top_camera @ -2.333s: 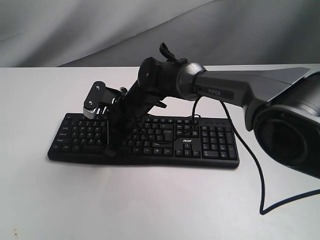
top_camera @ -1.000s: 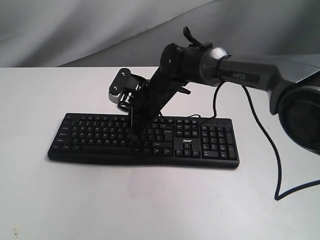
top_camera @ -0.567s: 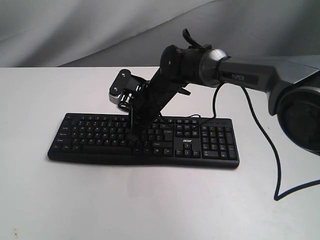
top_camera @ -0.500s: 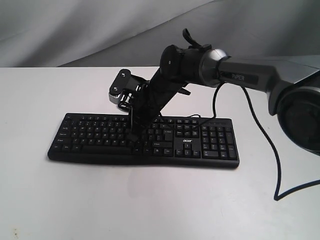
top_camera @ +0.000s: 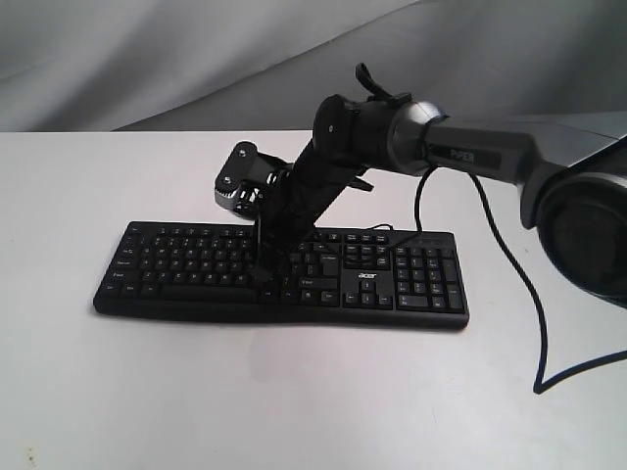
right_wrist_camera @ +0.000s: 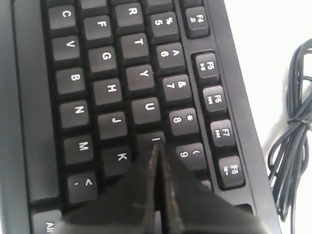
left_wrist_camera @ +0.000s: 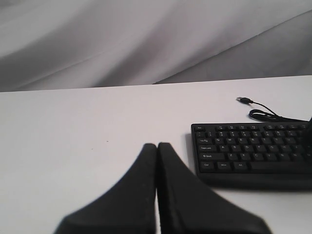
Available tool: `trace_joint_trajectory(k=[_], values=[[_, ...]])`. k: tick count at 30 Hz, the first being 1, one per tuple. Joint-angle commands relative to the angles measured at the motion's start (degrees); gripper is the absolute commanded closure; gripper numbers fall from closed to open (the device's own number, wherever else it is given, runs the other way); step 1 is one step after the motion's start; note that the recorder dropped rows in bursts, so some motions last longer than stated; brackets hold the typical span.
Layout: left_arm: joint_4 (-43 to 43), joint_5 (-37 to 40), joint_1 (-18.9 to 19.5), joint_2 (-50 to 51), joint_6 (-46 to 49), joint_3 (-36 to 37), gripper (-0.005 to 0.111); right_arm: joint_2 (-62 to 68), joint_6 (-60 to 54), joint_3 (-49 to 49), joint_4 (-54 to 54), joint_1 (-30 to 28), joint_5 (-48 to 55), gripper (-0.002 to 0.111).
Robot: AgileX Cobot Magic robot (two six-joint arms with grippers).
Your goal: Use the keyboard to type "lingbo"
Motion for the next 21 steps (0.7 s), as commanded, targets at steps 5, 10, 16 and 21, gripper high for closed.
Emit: trace_joint_trajectory(k=[5, 10, 16, 21], values=[[-0.2, -0.4, 0.1, -0.2, -0.1, 0.3, 0.106, 0.0, 0.1, 0.3, -0.4, -0.4, 0.2, 0.108], [-0.2, -0.4, 0.1, -0.2, -0.1, 0.3, 0.106, 0.9, 0.1, 0.3, -0.4, -0.5, -0.3, 0.108], [-0.2, -0.4, 0.1, -0.2, -0.1, 0.3, 0.106, -0.7, 0.0, 0.3, 0.0, -0.5, -1.0, 0.108], [-0.2, -0.4, 0.1, -0.2, -0.1, 0.3, 0.106, -7.5, 2.1, 0.3, -0.5, -0.5, -0.3, 0.108]])
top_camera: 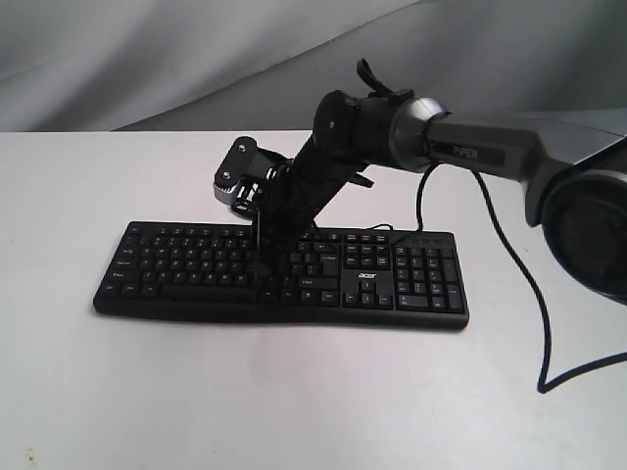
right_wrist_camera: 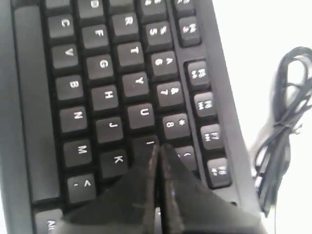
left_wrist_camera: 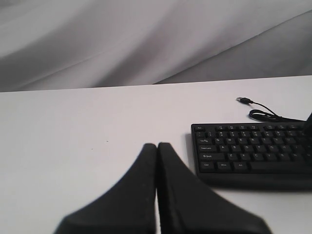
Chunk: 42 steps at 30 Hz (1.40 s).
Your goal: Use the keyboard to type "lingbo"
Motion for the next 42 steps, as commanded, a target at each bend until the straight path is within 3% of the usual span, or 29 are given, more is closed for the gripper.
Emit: trace_joint_trajectory(k=[1, 10, 21, 37, 39, 42], values=[[-0.2, -0.4, 0.1, -0.2, -0.1, 0.3, 0.106, -8.1, 2.7, 0.2, -0.5, -0.5, 0.3, 0.108], [-0.2, -0.4, 0.1, -0.2, -0.1, 0.3, 0.106, -27.6, 7.9, 0.7, -0.1, -0.4, 3.8, 0.108], [-0.2, -0.4, 0.1, -0.2, -0.1, 0.3, 0.106, -51.0, 9.3, 12.2, 0.7, -0.4, 4.6, 0.108], [-0.2, -0.4, 0.1, -0.2, -0.1, 0.3, 0.106, -69.6, 9.8, 12.2, -0.8, -0.4, 3.6, 0.108], [-0.2, -0.4, 0.1, -0.2, -0.1, 0.3, 0.106, -71.6, 14.4, 12.2, -1.3, -0.4, 2.7, 0.108], [-0.2, -0.4, 0.1, -0.2, -0.1, 0.3, 0.106, -76.2, 42.8, 14.8, -20.0, -3.3, 1.4, 0.108]])
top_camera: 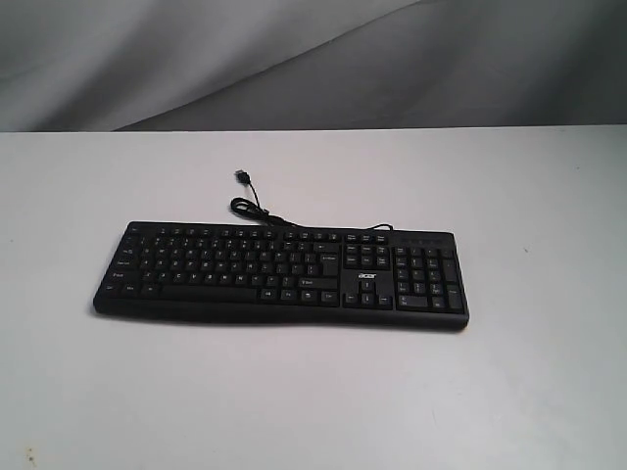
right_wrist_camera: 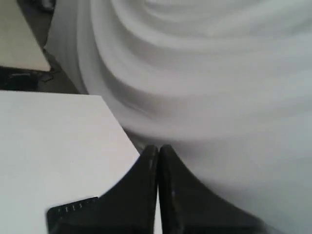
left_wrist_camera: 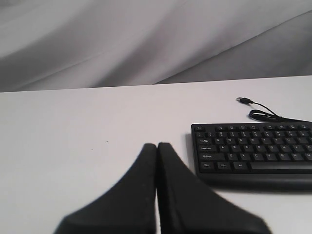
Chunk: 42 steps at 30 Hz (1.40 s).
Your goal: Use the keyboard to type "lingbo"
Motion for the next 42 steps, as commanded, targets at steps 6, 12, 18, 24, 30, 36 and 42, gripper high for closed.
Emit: trace_joint_trajectory(k=[6, 12, 18, 24, 30, 36, 42], values=[[-0.2, -0.4, 0.1, -0.2, -0.1, 0.3, 0.106, -22.2, 39.8, 34.4, -20.8, -24.9, -25.6, 0.108], [-0.2, -0.4, 0.1, -0.2, -0.1, 0.3, 0.106, -41.7, 39.3, 59.4, -23.2, -38.7, -35.4, 0.108], [-0.2, -0.4, 0.1, -0.2, -0.1, 0.3, 0.106, -53.3, 39.7, 63.2, -18.7, -42.6, -33.9, 0.108], [-0.2, -0.4, 0.1, -0.2, -0.1, 0.3, 0.106, -58.8, 39.2, 63.2, -26.1, -43.8, -25.1, 0.108], [-0.2, -0.4, 0.1, -0.2, -0.1, 0.3, 0.106, -60.7, 42.5, 67.8, -24.6, -43.8, -24.7, 0.108], [-0.2, -0.4, 0.1, -0.2, -0.1, 0.3, 0.106, -60.8, 42.6, 79.8, -23.5, -43.8, -28.6, 0.108], [-0.2, -0.4, 0.1, -0.2, -0.1, 0.3, 0.106, -63.0, 42.6, 90.5, -21.4, -43.8, -34.8, 0.108]])
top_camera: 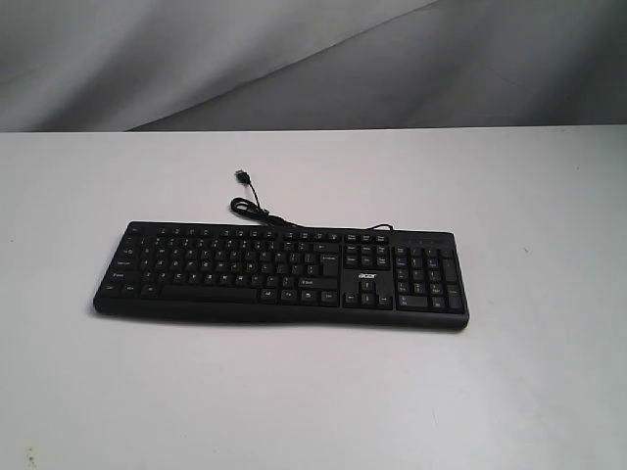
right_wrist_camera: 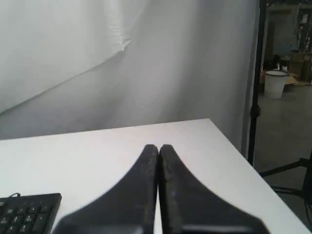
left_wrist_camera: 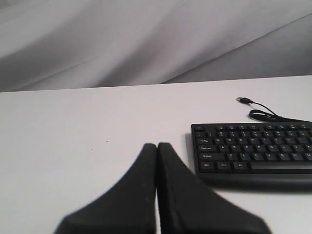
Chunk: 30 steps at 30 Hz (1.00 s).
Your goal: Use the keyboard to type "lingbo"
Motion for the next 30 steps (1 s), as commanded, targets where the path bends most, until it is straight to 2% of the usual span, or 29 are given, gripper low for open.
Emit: trace_joint_trajectory(k=[1, 4, 6, 13, 30], values=[[-0.2, -0.4, 0.1, -0.2, -0.1, 0.3, 0.106, -2.1, 0.3, 7.2, 1.3, -0.4, -4.6, 0.108], [-0.2, -0.4, 0.1, -0.2, -0.1, 0.3, 0.106, -2.1, 0.3, 9.4, 1.3, -0.4, -6.4, 0.108], [-0.2, -0.3, 0.1, -0.2, -0.1, 0.3, 0.106, -2.1, 0.0, 9.4, 0.7, -0.4, -2.1, 0.108], [-0.2, -0.4, 0.1, -0.2, -0.1, 0.3, 0.106, -2.1, -0.1, 9.4, 1.2, -0.4, 2.9, 0.108], [-0.2, -0.4, 0.1, -0.2, -0.1, 0.3, 0.106, -2.1, -0.1, 9.4, 1.7, -0.4, 2.7, 0.108]])
